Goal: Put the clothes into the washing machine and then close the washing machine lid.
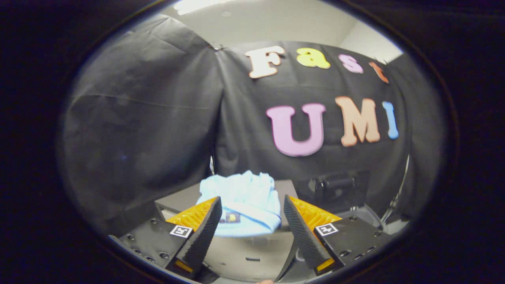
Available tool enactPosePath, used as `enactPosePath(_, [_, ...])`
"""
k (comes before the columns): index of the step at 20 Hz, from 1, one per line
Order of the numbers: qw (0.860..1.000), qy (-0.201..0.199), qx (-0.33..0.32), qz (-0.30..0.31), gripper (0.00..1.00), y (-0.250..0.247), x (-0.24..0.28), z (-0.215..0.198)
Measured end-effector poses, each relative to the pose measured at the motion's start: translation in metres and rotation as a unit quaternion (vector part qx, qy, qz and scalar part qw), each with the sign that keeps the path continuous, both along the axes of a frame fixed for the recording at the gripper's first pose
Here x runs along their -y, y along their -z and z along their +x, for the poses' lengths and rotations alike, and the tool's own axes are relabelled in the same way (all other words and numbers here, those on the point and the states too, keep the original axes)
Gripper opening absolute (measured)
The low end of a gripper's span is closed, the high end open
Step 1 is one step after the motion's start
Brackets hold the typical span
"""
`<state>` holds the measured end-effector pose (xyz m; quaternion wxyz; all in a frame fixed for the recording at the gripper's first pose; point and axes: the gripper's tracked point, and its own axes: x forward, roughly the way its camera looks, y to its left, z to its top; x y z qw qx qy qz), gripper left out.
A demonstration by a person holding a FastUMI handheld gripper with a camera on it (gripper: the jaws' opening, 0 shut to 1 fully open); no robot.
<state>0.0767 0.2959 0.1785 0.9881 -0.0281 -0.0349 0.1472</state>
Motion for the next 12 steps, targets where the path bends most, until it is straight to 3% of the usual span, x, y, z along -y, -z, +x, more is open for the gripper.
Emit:
enactPosePath(6, [0.998,-0.041,-0.032,-0.034,0.96,-0.005,-0.073,0.054])
enactPosePath(12, [0.989,-0.006,-0.121,-0.084,0.96,0.029,-0.085,0.126])
